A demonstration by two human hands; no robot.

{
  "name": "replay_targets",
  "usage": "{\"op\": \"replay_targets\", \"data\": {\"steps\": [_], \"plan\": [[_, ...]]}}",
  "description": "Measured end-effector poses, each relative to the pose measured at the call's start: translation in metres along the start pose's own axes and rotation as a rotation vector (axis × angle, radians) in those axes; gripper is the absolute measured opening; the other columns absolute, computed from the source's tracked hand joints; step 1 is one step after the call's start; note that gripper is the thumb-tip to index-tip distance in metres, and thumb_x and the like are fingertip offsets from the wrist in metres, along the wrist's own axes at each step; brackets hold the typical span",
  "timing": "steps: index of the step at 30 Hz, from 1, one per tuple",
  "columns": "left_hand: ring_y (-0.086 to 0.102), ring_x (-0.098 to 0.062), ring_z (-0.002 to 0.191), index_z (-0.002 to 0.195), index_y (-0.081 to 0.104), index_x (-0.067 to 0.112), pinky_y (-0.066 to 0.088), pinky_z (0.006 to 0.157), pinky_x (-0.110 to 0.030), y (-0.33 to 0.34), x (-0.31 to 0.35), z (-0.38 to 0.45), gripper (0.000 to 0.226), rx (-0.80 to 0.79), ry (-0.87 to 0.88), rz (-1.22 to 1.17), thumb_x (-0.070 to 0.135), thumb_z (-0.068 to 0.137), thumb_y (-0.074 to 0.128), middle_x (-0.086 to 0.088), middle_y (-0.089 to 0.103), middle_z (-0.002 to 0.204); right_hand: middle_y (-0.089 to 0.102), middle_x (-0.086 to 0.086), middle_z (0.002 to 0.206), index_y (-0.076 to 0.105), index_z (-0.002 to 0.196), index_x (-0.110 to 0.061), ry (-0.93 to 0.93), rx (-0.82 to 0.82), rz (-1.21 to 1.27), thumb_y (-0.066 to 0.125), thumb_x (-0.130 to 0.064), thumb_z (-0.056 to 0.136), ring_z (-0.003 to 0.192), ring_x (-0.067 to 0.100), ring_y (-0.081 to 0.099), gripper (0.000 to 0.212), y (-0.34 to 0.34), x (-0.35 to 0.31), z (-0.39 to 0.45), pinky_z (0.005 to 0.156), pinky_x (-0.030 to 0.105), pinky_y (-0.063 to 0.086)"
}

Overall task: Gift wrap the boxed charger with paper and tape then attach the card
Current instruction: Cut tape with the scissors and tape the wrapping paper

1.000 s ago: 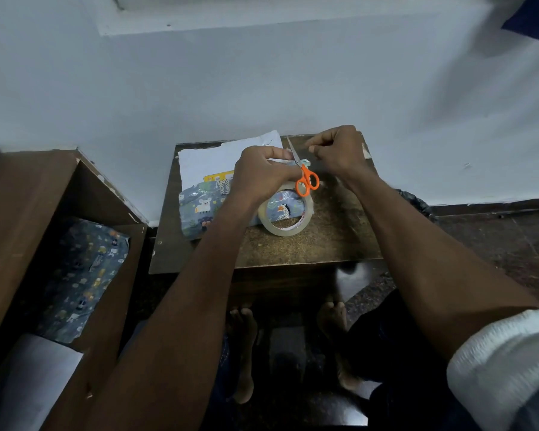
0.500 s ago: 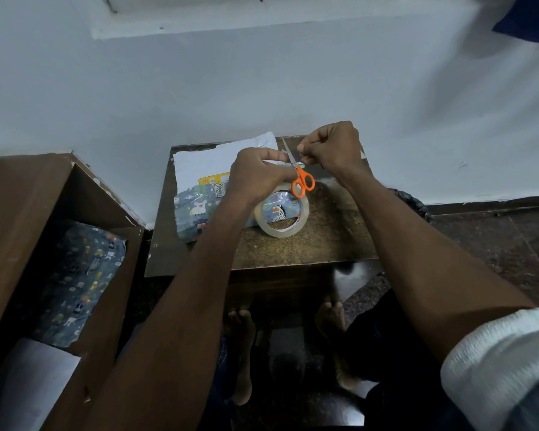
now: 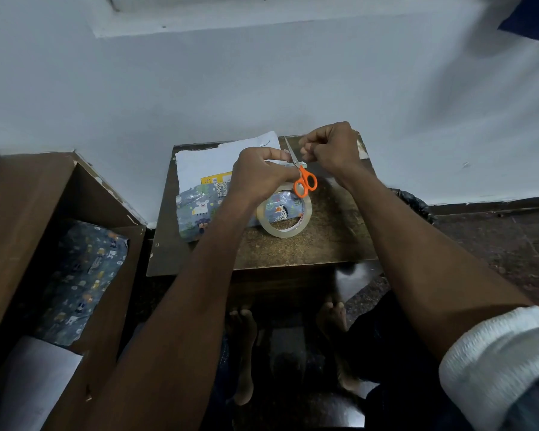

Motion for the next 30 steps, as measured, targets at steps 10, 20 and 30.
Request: {"op": "replay_targets", "data": {"steps": [10, 20, 30], "plan": [[0.075, -0.015, 0.091, 0.100, 0.084, 0.018, 0.066, 0.085, -0.043, -0.001, 0.001, -0.001, 0.033, -0.002, 0.008, -0.002, 0.031, 0.071, 0.093, 0.002, 0.080, 0.098, 0.074, 0.003, 0.063, 0.079, 0.073, -0.004, -0.022, 0.056, -0.021, 0.088, -0.012, 0.081, 0.052, 0.011, 0.070, 0.015, 0.002, 0.000, 0.000, 0.057, 0.022, 0.060], [0.076, -0.018, 0.093, 0.101, 0.084, 0.017, 0.066, 0.085, -0.044, -0.001, -0.001, 0.000, 0.031, -0.004, 0.008, -0.003, 0.030, 0.074, 0.092, 0.001, 0.080, 0.101, 0.080, 0.009, 0.095, 0.084, 0.093, -0.006, -0.058, 0.091, -0.233, 0.069, 0.006, 0.088, 0.087, 0.016, 0.071, 0.019, 0.012, 0.011, 0.016, 0.090, 0.042, 0.061], [0.074, -0.015, 0.094, 0.106, 0.083, 0.017, 0.065, 0.085, -0.040, -0.002, 0.001, -0.003, 0.032, -0.002, 0.019, 0.011, 0.030, 0.078, 0.091, 0.002, 0.079, 0.105, 0.077, 0.000, 0.074, 0.081, 0.083, -0.013, -0.113, 0.171, -0.185, 0.078, 0.001, 0.079, 0.070, 0.006, 0.072, 0.014, 0.005, 0.010, 0.013, 0.076, 0.031, 0.062]]}}
Point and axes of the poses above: each hand's wrist, its own z-axis towards the middle knuckle, its own y-axis out of the palm, x = y × z, the point moved 2 cm from there along z, towards the middle knuckle
